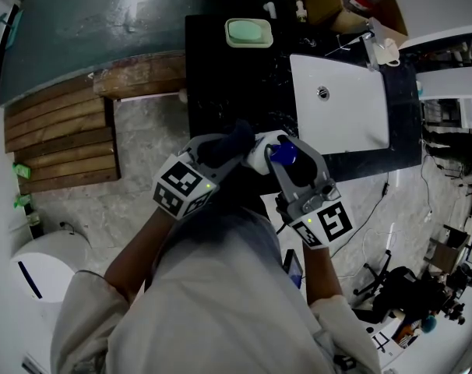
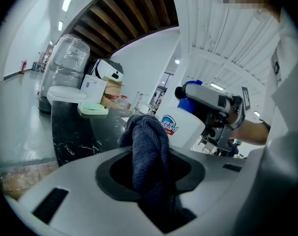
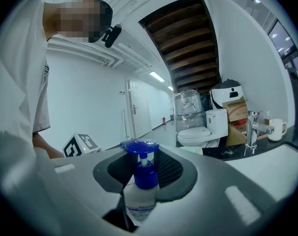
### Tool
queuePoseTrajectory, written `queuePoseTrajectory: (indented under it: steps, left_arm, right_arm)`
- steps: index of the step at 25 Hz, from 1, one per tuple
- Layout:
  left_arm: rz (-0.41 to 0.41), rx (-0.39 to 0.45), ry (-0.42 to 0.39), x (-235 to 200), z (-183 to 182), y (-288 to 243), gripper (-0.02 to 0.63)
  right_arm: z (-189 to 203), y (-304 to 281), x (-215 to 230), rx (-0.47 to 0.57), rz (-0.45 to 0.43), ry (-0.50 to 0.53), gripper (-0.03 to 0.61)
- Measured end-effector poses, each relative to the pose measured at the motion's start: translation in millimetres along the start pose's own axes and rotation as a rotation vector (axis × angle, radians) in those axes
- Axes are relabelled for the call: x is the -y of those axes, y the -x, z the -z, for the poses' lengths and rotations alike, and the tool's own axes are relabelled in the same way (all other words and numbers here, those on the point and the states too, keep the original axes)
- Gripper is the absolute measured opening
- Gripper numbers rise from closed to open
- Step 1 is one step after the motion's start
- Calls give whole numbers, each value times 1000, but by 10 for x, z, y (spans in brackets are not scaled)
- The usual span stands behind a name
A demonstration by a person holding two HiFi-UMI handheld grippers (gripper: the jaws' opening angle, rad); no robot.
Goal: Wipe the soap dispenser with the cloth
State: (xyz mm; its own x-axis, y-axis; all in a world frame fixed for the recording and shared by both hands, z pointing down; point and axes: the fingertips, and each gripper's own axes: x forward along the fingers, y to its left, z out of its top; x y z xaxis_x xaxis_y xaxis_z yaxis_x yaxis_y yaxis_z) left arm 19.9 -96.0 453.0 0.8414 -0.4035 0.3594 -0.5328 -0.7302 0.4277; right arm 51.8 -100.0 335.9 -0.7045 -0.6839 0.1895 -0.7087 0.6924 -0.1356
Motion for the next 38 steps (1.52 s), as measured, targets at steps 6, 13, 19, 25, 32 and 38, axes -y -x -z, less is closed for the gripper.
queuePoseTrajectory:
  steps: [6,13,19,25,32,38]
  left_arm:
    - [-2,-34,-3,3,75,-76,137]
    - [-16,-71,-18,27,159,-113,137]
    - [-42,-146,-77,-8,245,-176,137]
    - [-84,-282,-241,-38,284,-203,137]
    - [-115,-417,-603,-35,257,-267,137]
    - [-119,-427,-660,-31,242,-275,137]
  right_arm:
    - [5,49,12,8,0,-4,95]
    - [0,114,-11,16,-8,-3,95]
    - [11,126,-2,19,-15,-4,95]
    - [15,136,2,21,-24,-2,95]
    - [6,136,-10,28,-34,-3,95]
    - [5,141,-7,36,-37,-6,95]
